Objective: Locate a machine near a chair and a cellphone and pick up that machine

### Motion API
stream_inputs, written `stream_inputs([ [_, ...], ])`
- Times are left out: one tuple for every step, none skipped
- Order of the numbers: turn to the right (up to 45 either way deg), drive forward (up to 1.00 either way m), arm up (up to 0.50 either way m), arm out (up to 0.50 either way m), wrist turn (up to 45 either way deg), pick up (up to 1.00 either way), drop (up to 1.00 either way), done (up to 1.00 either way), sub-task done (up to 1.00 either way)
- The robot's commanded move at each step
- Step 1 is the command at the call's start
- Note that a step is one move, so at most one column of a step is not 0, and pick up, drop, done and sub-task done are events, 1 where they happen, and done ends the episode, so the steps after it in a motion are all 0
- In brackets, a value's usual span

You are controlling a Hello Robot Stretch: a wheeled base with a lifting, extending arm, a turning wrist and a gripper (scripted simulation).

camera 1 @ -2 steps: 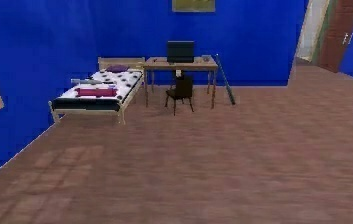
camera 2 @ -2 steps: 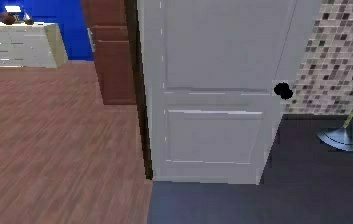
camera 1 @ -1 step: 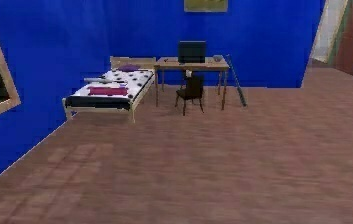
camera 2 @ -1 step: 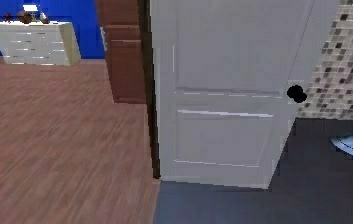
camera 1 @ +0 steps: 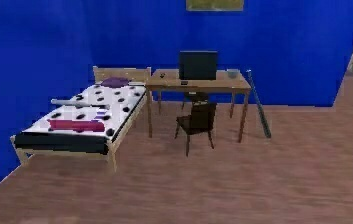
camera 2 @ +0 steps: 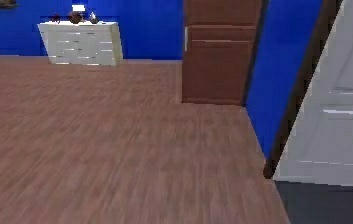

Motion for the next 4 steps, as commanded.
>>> stream_inputs([
  [0.0, 0.95, 0.0, 0.0, 0.0, 0.0, 0.0, 0.0, 0.0],
  [42.0, 0.0, 0.0, 0.0, 0.0, 0.0, 0.0, 0.0, 0.0],
  [0.0, 0.15, 0.0, 0.0, 0.0, 0.0, 0.0, 0.0, 0.0],
  [30.0, 0.0, 0.0, 0.0, 0.0, 0.0, 0.0, 0.0, 0.0],
])
